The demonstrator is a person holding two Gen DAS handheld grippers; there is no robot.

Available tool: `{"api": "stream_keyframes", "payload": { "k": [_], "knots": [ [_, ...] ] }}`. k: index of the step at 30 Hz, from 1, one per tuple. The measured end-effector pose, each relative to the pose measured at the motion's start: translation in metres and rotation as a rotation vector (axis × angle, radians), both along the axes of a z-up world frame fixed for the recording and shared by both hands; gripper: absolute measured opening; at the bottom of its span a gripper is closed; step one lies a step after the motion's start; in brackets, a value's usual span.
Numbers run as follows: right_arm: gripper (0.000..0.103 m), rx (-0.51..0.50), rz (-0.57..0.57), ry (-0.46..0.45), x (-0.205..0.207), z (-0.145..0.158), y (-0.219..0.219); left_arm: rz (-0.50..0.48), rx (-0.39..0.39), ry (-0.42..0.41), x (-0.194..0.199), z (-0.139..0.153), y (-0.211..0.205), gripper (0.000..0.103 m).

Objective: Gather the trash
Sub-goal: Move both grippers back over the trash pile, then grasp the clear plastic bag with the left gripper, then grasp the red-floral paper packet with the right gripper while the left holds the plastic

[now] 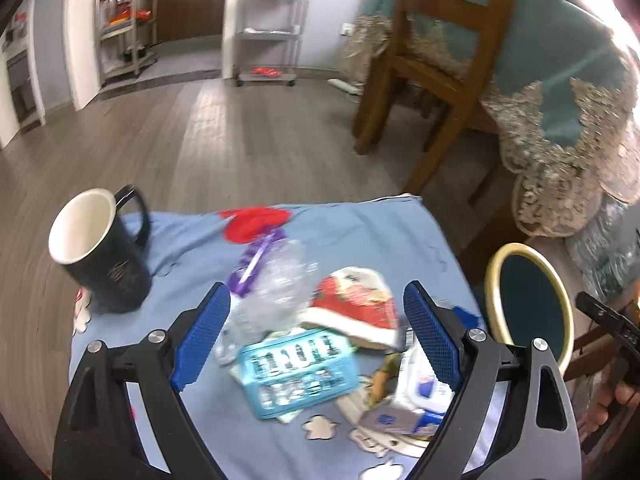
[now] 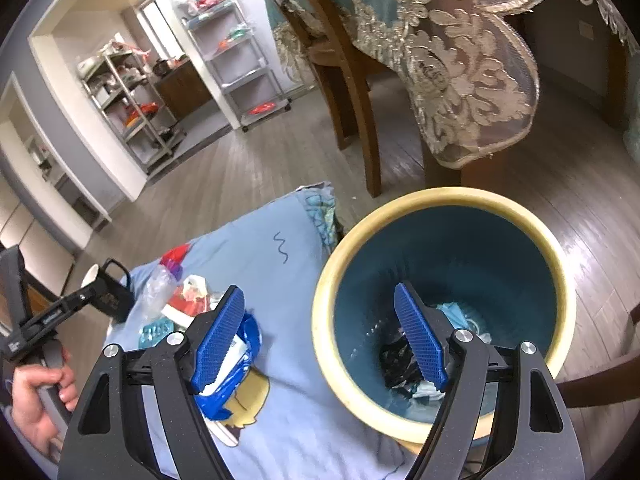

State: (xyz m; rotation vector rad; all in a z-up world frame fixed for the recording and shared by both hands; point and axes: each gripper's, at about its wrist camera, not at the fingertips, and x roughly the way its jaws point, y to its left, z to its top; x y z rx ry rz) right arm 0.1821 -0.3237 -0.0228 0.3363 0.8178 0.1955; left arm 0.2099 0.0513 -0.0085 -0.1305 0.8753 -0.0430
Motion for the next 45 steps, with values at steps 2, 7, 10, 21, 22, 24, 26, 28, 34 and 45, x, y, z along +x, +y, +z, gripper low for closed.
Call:
{"api": "stream_keyframes", "payload": {
  "k": [2,7,10,21,22,24,26,28,34,45],
  "knots": [
    [0.078,-0.003,0.009,0.001,0.0,0.0,0.003,0.028,0.005,0.01,0.0,-0.006,0.012,0.087],
    [0.078,-0.014,0.026,0.007,0.001,-0.002,0.01,0.064,0.033,0.047,0.013,-0.025,0.032,0.085],
    [0.078,-0.018,0.035,0.011,0.001,-0.004,0.014,0.034,0.024,0.072,0.023,-0.035,0.031,0.073],
    [0.078,-0.05,0.074,0.033,0.002,-0.01,0.026,-0.033,0.012,0.151,0.063,-0.076,0.018,0.051],
    [0.078,-0.054,0.084,0.034,0.002,-0.01,0.029,-0.032,0.007,0.161,0.064,-0.079,0.019,0.047],
    [0.078,-0.067,0.109,0.032,0.002,-0.01,0.039,-0.029,0.001,0.181,0.064,-0.083,0.022,0.022],
    [0.078,-0.076,0.129,0.028,0.001,-0.01,0.047,-0.023,-0.002,0.178,0.061,-0.081,0.024,0.016],
    [0.078,-0.08,0.149,0.026,0.001,-0.009,0.056,-0.019,-0.001,0.166,0.057,-0.074,0.026,0.014],
    [0.078,-0.089,0.22,0.02,0.002,-0.009,0.083,0.022,-0.032,0.112,0.038,-0.045,0.036,0.012],
    [0.071,-0.269,0.437,-0.017,0.013,-0.013,0.171,0.019,-0.083,0.038,-0.01,0.03,0.046,0.012]
  ]
}}
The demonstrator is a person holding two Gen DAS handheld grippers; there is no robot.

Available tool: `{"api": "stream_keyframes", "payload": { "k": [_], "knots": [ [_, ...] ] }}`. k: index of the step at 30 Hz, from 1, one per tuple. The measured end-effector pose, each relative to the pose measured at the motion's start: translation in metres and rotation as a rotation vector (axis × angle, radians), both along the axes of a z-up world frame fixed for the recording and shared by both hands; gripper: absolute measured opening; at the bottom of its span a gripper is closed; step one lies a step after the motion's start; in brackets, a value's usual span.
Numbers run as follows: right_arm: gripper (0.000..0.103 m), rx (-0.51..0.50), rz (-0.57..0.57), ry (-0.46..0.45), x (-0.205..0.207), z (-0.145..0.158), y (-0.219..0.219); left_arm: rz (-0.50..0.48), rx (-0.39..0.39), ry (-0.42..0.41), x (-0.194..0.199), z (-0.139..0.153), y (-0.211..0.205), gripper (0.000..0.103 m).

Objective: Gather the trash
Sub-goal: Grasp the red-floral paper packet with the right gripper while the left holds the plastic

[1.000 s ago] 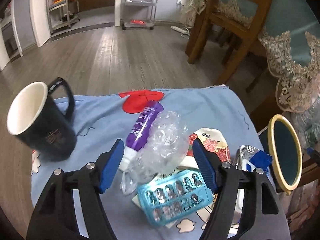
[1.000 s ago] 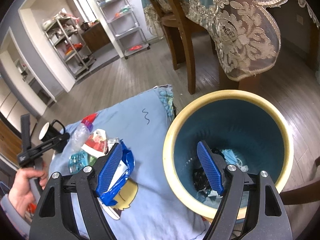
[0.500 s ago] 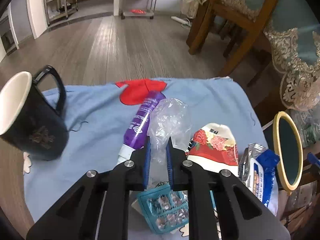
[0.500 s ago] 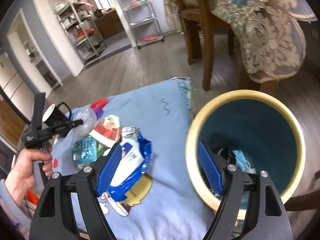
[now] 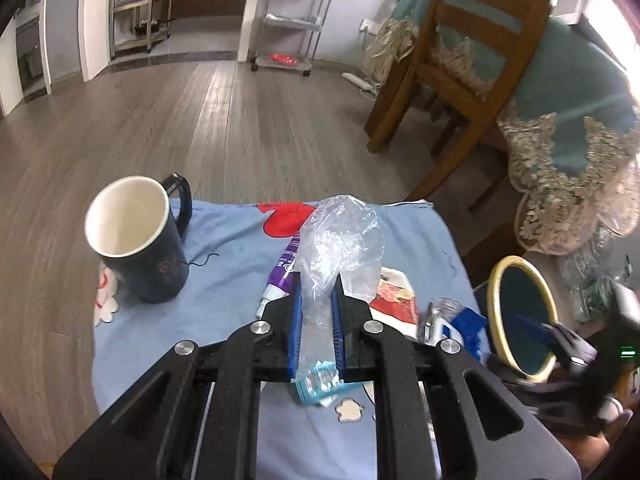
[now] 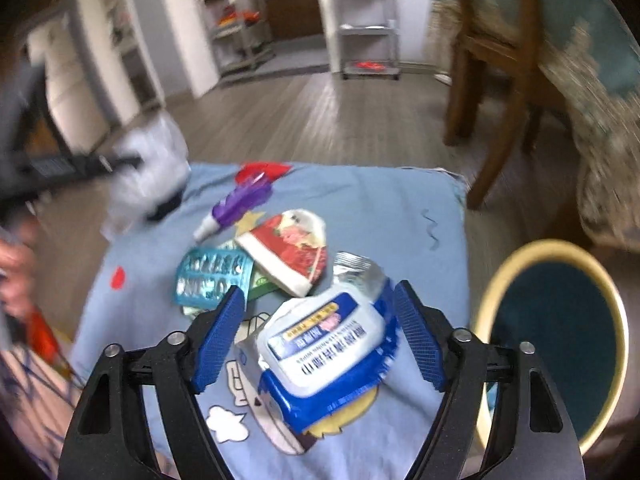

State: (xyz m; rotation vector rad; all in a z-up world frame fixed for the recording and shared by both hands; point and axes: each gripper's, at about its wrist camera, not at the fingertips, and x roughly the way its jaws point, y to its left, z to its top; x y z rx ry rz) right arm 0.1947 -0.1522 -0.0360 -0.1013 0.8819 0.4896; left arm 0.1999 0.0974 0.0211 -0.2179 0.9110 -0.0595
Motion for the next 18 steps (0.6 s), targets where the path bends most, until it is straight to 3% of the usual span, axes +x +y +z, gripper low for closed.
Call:
{"api": "stream_keyframes", "payload": {
  "k": [6,13,17,18],
  "knots": [
    [0.062,-0.144,0.087,-0.006,0.01,-0.027,0.043,-0.025,-0.028,-0.041,-0.028,0.022,0.002,0.012],
    [0.06,-0.348,0.156,-0.063,0.016,-0.053,0.078,0.01,-0.145,-0.038,-0.026,0.011,0.013,0.012],
    [0.059,-0.417,0.183,-0.065,0.021,-0.068,0.089,0.008,-0.152,-0.038,-0.02,0.007,0.012,0.012],
    [0.054,-0.422,0.187,-0.063,0.021,-0.071,0.09,0.007,-0.156,-0.039,-0.02,0.007,0.011,0.012]
  ]
}}
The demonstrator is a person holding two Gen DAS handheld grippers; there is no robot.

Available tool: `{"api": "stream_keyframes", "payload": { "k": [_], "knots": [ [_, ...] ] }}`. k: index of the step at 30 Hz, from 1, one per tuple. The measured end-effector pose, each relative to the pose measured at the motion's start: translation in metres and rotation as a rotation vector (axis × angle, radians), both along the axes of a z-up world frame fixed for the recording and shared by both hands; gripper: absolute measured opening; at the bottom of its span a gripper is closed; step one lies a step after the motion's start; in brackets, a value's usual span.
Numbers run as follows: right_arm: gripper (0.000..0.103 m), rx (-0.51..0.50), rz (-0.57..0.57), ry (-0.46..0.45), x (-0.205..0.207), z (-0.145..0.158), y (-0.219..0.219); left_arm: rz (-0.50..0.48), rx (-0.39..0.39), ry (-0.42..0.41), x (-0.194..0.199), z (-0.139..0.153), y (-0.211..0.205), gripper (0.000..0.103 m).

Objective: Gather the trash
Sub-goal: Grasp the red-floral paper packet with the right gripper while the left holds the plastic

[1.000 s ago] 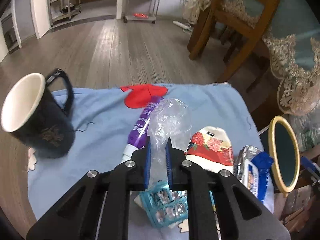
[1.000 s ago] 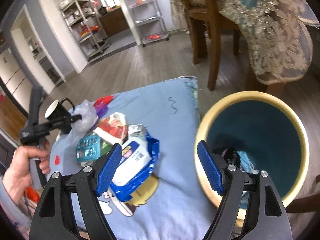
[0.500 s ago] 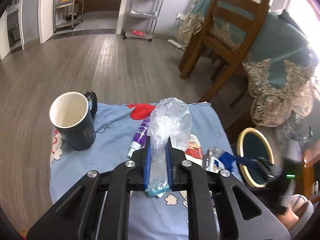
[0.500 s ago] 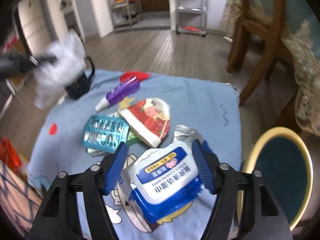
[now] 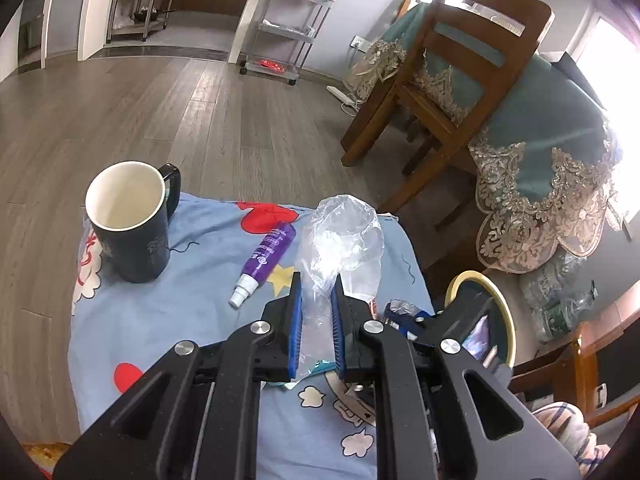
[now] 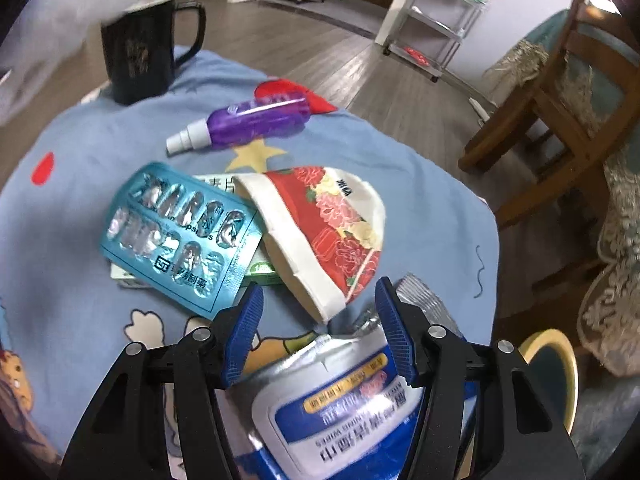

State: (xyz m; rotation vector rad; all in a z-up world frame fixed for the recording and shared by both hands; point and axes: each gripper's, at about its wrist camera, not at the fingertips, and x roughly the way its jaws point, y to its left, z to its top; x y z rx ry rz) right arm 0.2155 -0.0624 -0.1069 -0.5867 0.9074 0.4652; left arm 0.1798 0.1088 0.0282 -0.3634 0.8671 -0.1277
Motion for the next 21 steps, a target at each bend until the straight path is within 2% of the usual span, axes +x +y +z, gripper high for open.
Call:
{"api": "stream_keyframes", "payload": {
  "k": [1,3,4,13,17,21],
  "knots": [
    [0.05,-0.005,0.003,0.004,0.0,-0.003,0.001,0.0,0.001,-0.001,0.0,0.0,0.0,0.012],
    [0.03,-0.017,0.011,0.01,0.0,-0.008,0.004,0.0,-0.002,-0.003,0.0,0.0,-0.001,0.012],
    [0.028,-0.017,0.014,0.011,0.0,-0.009,0.004,0.0,-0.002,-0.003,0.0,0.0,-0.001,0.012],
    [0.026,0.055,0.007,-0.035,-0.004,0.013,-0.007,0.001,0.007,0.0,0.002,-0.002,-0.002,0.012],
    [0.024,0.132,-0.015,-0.043,-0.005,0.03,-0.019,0.002,0.008,0.003,0.006,-0.003,-0.006,0.012],
    [0.017,0.209,-0.02,-0.059,-0.009,0.052,-0.029,-0.007,0.017,0.003,0.01,-0.002,-0.013,0.012]
  ]
}}
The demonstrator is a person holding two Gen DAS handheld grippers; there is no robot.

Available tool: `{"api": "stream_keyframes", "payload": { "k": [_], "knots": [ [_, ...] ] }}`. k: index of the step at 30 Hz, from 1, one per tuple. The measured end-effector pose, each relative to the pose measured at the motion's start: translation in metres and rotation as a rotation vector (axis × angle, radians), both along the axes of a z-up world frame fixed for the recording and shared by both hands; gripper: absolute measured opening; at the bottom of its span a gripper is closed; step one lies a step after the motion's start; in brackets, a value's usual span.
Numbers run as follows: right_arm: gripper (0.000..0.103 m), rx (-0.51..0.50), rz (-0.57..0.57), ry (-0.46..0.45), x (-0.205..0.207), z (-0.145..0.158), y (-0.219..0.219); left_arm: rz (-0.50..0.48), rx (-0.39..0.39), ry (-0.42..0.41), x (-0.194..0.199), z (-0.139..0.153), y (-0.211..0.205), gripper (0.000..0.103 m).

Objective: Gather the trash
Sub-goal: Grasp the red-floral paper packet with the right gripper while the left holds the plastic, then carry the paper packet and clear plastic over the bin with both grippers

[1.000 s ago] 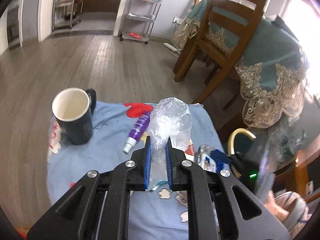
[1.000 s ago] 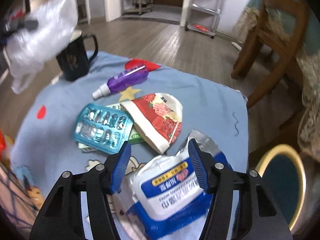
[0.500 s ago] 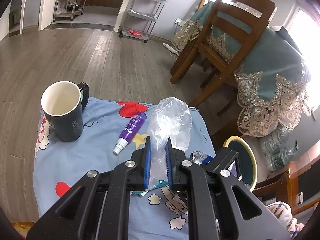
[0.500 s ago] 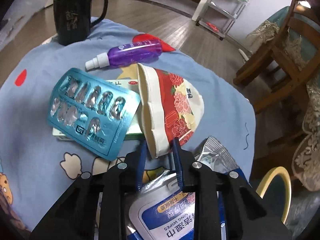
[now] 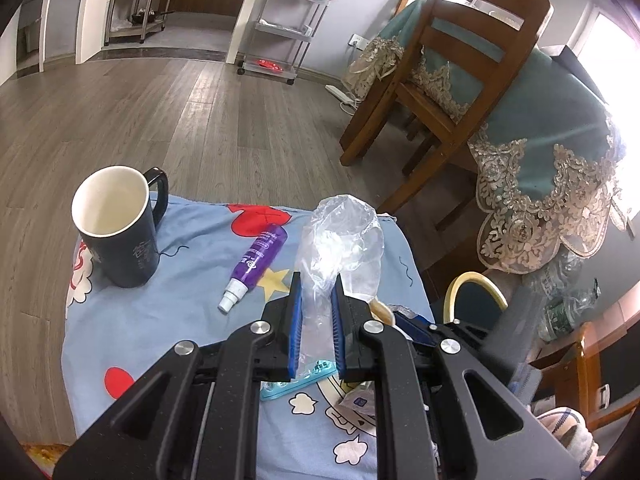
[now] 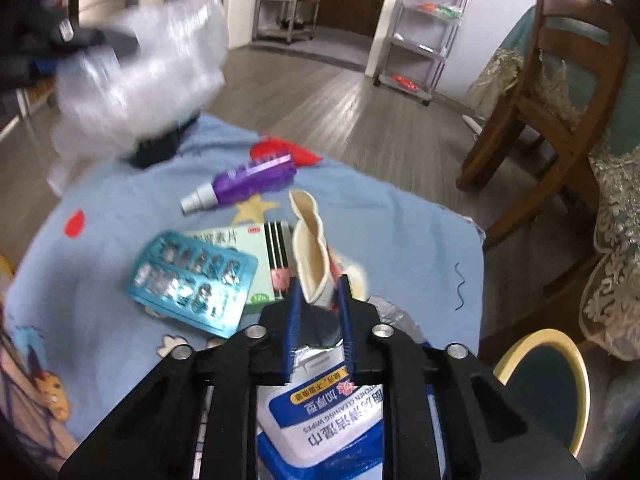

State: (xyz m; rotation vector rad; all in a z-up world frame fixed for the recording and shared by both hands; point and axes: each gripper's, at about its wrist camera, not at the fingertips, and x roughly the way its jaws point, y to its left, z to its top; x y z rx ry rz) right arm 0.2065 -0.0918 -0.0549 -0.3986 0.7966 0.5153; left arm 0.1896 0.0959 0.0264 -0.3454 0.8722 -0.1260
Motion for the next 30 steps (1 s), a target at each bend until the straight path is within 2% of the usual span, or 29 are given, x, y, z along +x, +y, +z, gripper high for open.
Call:
{"api": "stream_keyframes", "payload": {
  "k": [7,12,15,20,30],
  "knots": [
    [0.013,0.145,-0.028,0.028,-0.002,0.024,-0.024,-0.008,-0.003,-0.009,0.003,0.003,-0.011,0.012],
    [0.013,0.31,-0.082,0.087,0.001,0.038,-0.051,-0.011,-0.003,-0.012,0.002,0.004,-0.014,0.012],
    [0.013,0.366,-0.101,0.095,-0.003,0.046,-0.063,-0.021,0.0,-0.018,0.002,0.006,-0.019,0.012],
    [0.013,0.415,-0.133,0.083,-0.011,0.056,-0.084,-0.046,-0.003,-0.029,0.006,0.011,-0.033,0.012],
    [0.013,0.448,-0.224,0.015,-0.04,0.074,-0.144,-0.125,0.0,-0.037,0.011,0.017,-0.079,0.012]
  ]
}}
